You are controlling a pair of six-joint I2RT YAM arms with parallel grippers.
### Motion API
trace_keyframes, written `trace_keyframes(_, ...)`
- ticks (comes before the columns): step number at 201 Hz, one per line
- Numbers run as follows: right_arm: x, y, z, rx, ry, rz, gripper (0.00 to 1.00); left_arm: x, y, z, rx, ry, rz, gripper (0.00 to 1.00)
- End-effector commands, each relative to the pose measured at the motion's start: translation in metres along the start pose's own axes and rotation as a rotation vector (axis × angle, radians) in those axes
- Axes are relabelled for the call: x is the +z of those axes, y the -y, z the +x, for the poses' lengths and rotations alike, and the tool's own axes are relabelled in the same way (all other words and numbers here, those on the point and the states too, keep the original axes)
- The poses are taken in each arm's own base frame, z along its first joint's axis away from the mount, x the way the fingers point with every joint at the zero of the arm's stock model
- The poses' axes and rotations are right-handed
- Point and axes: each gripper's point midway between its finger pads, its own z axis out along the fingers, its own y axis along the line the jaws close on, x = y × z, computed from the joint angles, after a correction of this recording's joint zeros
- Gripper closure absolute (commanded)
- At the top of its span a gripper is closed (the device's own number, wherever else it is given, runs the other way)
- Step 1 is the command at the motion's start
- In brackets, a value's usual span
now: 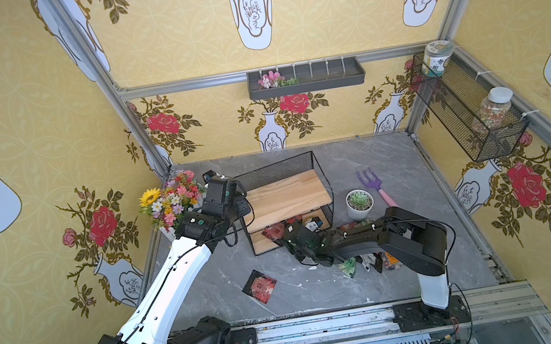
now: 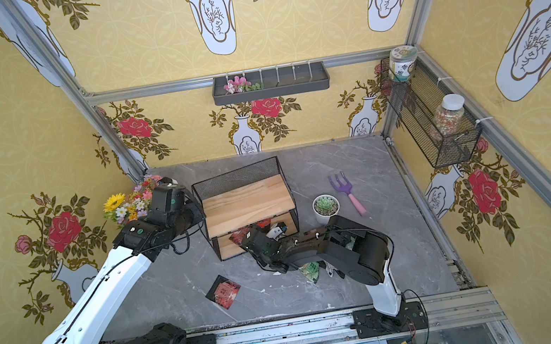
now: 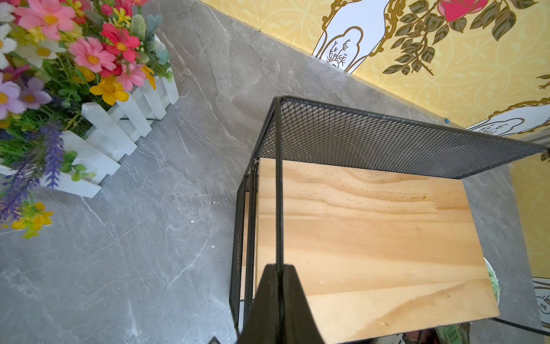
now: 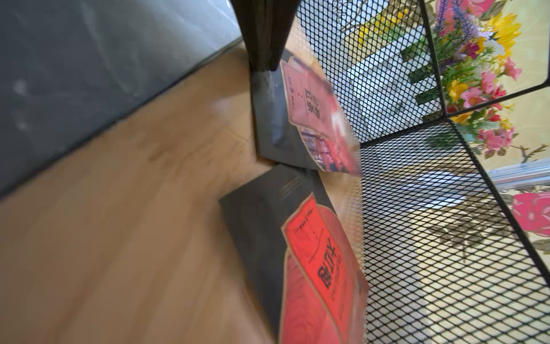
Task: Remove the tea bags from the shelf
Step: Pick up the tea bag from the shelf.
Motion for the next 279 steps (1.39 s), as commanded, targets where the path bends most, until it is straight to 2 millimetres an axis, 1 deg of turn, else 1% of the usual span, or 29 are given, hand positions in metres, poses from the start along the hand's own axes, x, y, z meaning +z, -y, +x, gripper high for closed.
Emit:
trace_keyframes(1, -0.006, -0.005, -0.001, -0.043, 0.006, 0.0, 1.0, -0.001, 0.009, -0.01, 0.002, 0.034, 0.035, 1.0)
trace_keyframes(25, -0.015, -0.028, 0.003, -0.089, -0.011, -0.061, 1.0, -0.001, 0.009, -0.01, -0.001, 0.034, 0.037, 1.0)
trace_keyframes(38, -0.021, -0.035, 0.005, -0.106, -0.025, -0.078, 1.0, -0.001, 0.009, -0.009, -0.001, 0.032, 0.037, 1.0)
trace_keyframes(52, -0.027, -0.034, 0.009, -0.107, -0.05, -0.087, 0.89, 0.0, 0.009, -0.008, -0.003, 0.028, 0.037, 1.0)
trace_keyframes(60, -0.029, -0.031, 0.013, -0.105, -0.067, -0.089, 0.81, 0.001, 0.009, -0.008, -0.002, 0.027, 0.037, 1.0)
trace_keyframes(68, -0.031, -0.028, 0.017, -0.107, -0.081, -0.094, 0.72, 0.001, 0.009, -0.007, -0.002, 0.027, 0.036, 1.0)
trace_keyframes(75, -0.032, -0.024, 0.021, -0.109, -0.096, -0.099, 0.62, 0.0, 0.009, -0.008, -0.003, 0.028, 0.039, 1.0)
trace_keyframes(83, -0.031, -0.02, 0.025, -0.11, -0.109, -0.096, 0.54, 0.0, 0.009, -0.008, -0.003, 0.029, 0.04, 1.0)
trace_keyframes(90, -0.03, -0.017, 0.028, -0.107, -0.118, -0.095, 0.5, 0.0, 0.008, -0.007, -0.003, 0.029, 0.038, 1.0)
trace_keyframes(97, -0.029, -0.015, 0.031, -0.107, -0.126, -0.099, 0.48, -0.001, 0.009, -0.008, -0.002, 0.03, 0.039, 1.0)
trace_keyframes(119, -0.02, -0.009, 0.036, -0.086, -0.144, -0.098, 0.47, 0.0, 0.009, -0.008, -0.002, 0.028, 0.038, 1.0)
trace_keyframes(130, -0.014, -0.004, 0.034, -0.072, -0.14, -0.091, 0.48, 0.0, 0.009, -0.007, -0.002, 0.027, 0.041, 1.0)
trace_keyframes(170, 0.002, 0.006, 0.022, -0.01, -0.107, -0.101, 0.58, -0.002, 0.008, -0.007, 0.0, 0.029, 0.039, 1.0)
trace_keyframes(203, 0.009, 0.003, 0.015, 0.024, -0.088, -0.126, 0.62, -0.001, 0.008, -0.007, 0.001, 0.027, 0.038, 1.0)
trace_keyframes(233, 0.012, 0.005, 0.012, 0.042, -0.075, -0.112, 0.71, -0.001, 0.009, -0.007, 0.003, 0.029, 0.039, 1.0)
trace_keyframes(251, 0.012, 0.007, 0.01, 0.058, -0.063, -0.106, 0.79, -0.001, 0.008, -0.008, 0.002, 0.029, 0.038, 1.0)
trace_keyframes(279, 0.008, 0.001, 0.009, 0.06, -0.049, -0.113, 0.87, -0.001, 0.008, -0.007, 0.002, 0.03, 0.039, 1.0)
